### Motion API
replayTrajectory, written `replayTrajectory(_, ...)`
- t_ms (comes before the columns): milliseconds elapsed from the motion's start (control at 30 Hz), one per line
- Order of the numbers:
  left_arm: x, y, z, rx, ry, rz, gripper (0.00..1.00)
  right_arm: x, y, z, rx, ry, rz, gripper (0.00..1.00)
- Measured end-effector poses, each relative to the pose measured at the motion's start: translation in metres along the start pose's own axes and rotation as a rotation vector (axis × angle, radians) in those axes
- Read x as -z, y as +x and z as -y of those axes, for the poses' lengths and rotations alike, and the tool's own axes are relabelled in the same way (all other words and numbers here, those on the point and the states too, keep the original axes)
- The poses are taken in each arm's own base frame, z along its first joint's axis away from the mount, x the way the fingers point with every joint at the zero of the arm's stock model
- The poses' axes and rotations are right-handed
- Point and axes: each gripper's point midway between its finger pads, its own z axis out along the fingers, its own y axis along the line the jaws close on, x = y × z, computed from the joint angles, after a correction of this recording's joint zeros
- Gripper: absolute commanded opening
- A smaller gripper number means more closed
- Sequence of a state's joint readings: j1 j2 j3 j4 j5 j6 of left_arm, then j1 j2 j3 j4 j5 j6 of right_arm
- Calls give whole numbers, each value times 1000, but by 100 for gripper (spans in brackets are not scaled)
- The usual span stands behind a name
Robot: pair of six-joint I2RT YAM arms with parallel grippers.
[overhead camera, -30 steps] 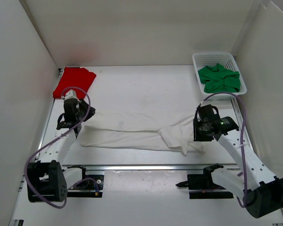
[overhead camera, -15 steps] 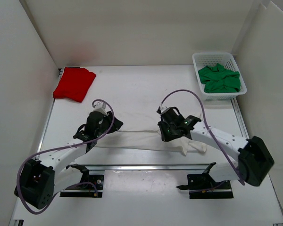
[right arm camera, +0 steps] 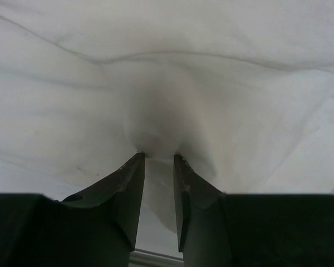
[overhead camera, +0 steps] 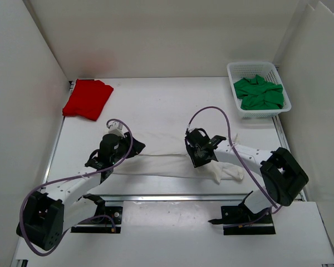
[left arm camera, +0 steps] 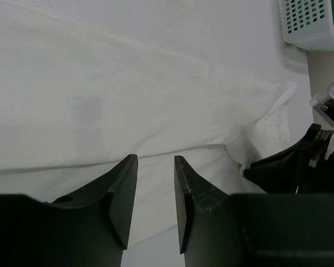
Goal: Fold and stack the t-shirts
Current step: Fold the other side of the tshirt into a rectangle
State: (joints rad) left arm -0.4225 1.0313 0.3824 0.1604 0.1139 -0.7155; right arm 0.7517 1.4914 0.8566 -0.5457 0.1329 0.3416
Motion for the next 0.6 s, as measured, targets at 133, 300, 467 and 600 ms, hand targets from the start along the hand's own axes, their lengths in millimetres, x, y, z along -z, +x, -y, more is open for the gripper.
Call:
replayTrajectory(133, -1, 2, 2, 3, 7, -7, 44, -8, 3, 8, -4, 32, -17, 16)
replayTrajectory(300, -2, 3, 2, 6, 9, -10, 43, -11, 4, 14, -14, 39, -27, 38)
replayTrajectory(467, -4, 4, 3, 9, 16, -14, 43, -7, 4, 3, -10, -37, -30, 40)
replayTrajectory(600, -5, 6, 1, 14, 13, -20, 43, -7, 2, 2, -21, -46, -27, 24)
